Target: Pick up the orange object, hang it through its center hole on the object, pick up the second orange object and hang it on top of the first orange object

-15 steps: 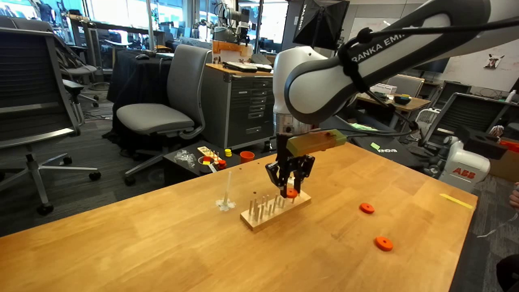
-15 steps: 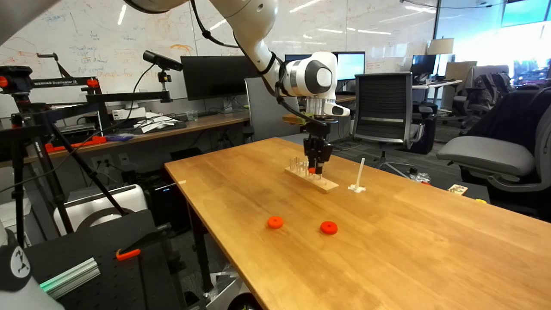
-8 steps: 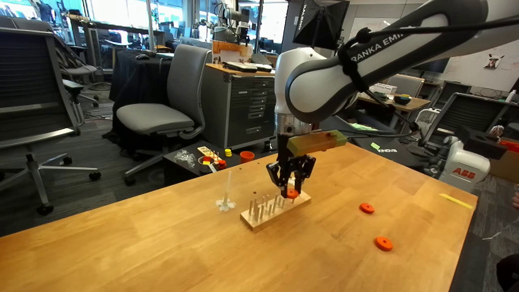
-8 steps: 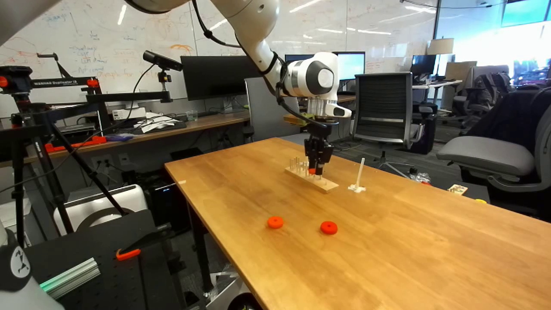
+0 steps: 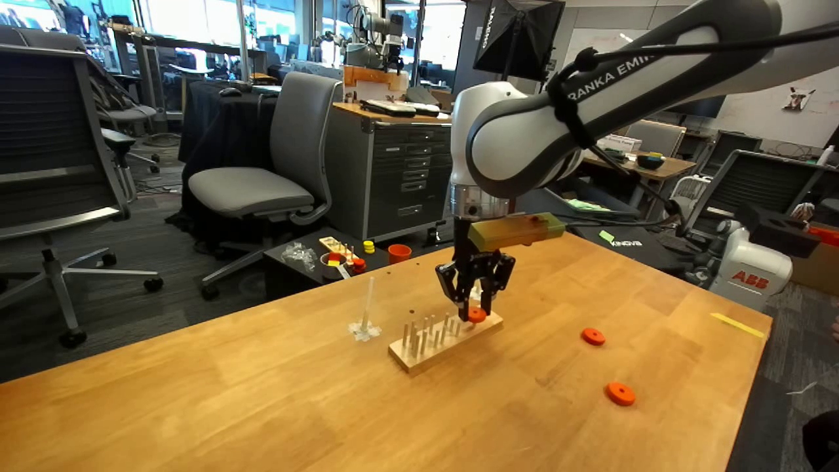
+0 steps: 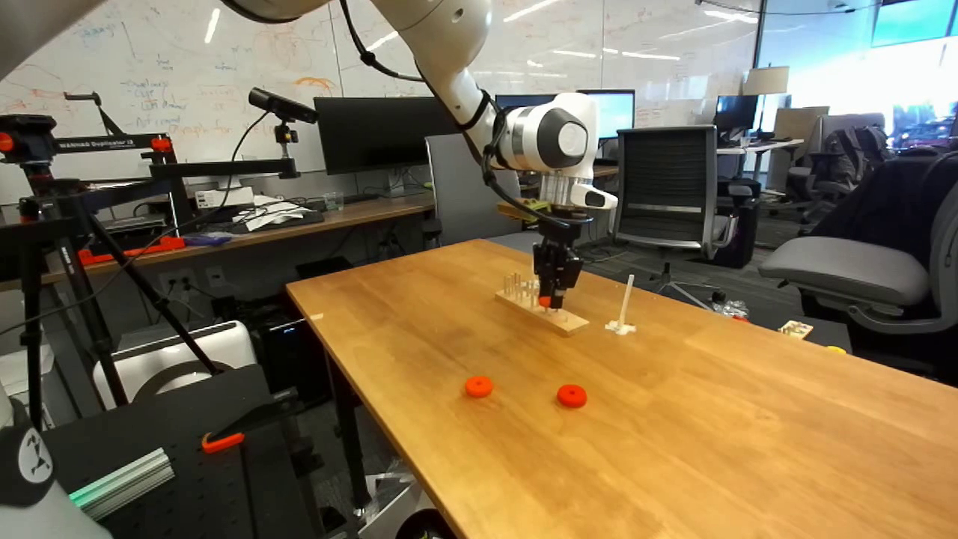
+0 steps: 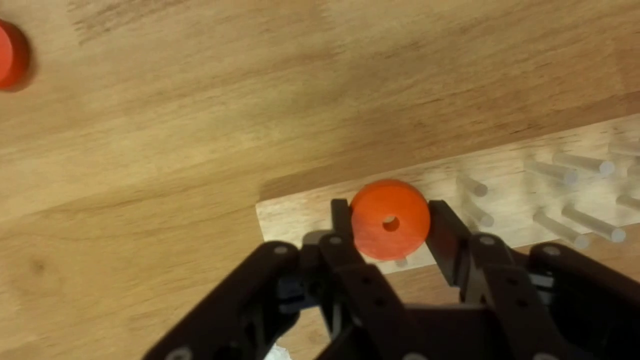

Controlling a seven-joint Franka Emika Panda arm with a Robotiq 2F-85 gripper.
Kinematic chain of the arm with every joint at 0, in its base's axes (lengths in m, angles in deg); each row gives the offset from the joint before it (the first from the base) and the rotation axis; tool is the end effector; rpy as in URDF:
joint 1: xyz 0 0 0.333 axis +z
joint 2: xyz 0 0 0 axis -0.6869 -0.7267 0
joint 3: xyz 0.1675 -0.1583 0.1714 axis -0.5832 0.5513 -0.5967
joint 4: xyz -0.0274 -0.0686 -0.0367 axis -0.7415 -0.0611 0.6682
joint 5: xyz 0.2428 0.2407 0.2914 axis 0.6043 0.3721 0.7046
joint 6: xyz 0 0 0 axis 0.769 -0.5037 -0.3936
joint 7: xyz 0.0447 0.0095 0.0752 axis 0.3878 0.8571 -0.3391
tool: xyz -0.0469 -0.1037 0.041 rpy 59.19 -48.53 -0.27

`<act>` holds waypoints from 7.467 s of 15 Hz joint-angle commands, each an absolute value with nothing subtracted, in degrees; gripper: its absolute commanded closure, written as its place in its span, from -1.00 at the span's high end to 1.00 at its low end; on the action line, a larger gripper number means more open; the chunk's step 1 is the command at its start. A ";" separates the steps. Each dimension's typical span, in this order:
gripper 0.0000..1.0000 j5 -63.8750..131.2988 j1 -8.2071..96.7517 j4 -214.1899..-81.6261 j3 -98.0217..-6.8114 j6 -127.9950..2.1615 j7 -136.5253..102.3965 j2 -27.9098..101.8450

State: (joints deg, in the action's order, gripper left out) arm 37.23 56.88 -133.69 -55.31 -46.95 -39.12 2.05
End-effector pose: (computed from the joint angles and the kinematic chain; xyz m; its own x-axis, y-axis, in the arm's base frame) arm 0.7143 0.1598 0.0948 0.9538 -0.2499 -0.1669 -0.2375 -0.9671 0.0911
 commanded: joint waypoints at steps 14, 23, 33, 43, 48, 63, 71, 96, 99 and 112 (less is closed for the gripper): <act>0.49 39.98 55.95 -134.29 -55.65 -45.93 -39.27 2.25; 1.00 37.60 59.13 -141.71 -56.07 -42.40 -38.81 13.66; 1.00 32.12 60.14 -170.39 -56.25 -42.68 -39.78 28.64; 1.00 29.54 56.13 -182.16 -55.35 -46.25 -40.29 29.45; 1.00 31.22 55.97 -183.43 -55.62 -52.79 -42.58 29.15; 1.00 38.31 63.75 -200.17 -46.71 -96.04 -59.41 32.90; 1.00 37.05 68.40 -203.94 -43.26 -98.64 -65.61 35.22; 1.00 50.33 61.35 -204.35 -50.56 -107.73 -63.90 30.19; 1.00 50.95 61.82 -204.39 -49.30 -107.37 -64.50 30.01; 0.47 51.32 61.39 -203.63 -48.45 -106.25 -64.60 29.33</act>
